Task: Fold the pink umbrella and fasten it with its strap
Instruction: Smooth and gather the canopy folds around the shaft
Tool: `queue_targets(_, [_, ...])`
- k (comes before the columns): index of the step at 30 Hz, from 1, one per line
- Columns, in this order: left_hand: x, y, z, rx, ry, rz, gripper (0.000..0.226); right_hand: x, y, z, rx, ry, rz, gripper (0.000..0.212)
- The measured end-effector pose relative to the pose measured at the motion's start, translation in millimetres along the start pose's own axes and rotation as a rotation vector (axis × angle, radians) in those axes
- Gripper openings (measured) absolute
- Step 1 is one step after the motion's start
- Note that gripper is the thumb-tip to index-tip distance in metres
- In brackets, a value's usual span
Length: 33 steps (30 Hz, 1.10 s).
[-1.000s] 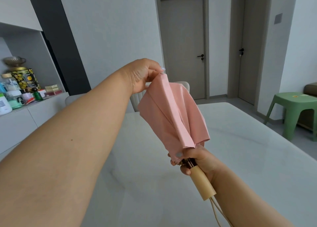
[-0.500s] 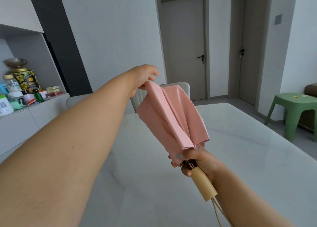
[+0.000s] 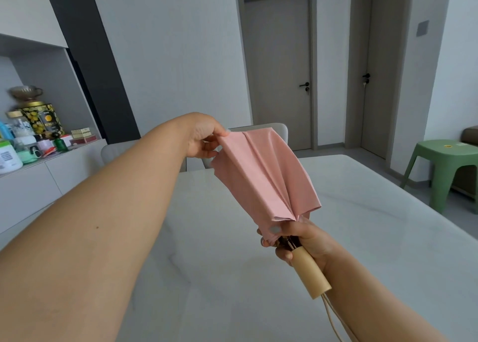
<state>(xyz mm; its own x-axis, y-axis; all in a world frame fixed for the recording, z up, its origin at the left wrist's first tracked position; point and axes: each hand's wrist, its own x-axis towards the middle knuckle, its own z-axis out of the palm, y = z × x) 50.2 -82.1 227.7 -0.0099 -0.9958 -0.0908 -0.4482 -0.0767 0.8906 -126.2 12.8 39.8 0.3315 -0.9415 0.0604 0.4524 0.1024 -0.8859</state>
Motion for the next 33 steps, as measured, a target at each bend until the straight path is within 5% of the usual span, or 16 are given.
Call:
queue_targets(6, [-1.3,-28.7,31.9,-0.128,0.076,-0.027,0.01,1.8,-0.2,2.2,0.093,0.001,0.01,0.095])
queue_targets(15, [2.4,-59.6,65.6,-0.509,0.287,-0.061,0.034,1.2,-1.1,0.7,0.265,-0.003,0.019,0.102])
queue_targets(21, [-5.7,-71.3,84.3,-0.222,0.572,0.079,0.031,-0.3,0.3,8.8,0.307,0.012,0.032,0.075])
queue_targets(26, [-2.0,-75.9,88.8,-0.11,0.552,0.187,0.031,-2.1,-3.1,8.2,0.205,0.055,-0.031,0.047])
queue_targets(31, [1.8,-44.3,71.8,-0.014,0.491,0.192,0.059,-2.9,-2.0,7.2,0.053,0.138,-0.069,0.045])
queue_targets(33, [4.0,-33.5,62.6,0.018,0.497,0.196,0.052,-4.2,-2.1,8.1,0.008,0.135,-0.075,0.039])
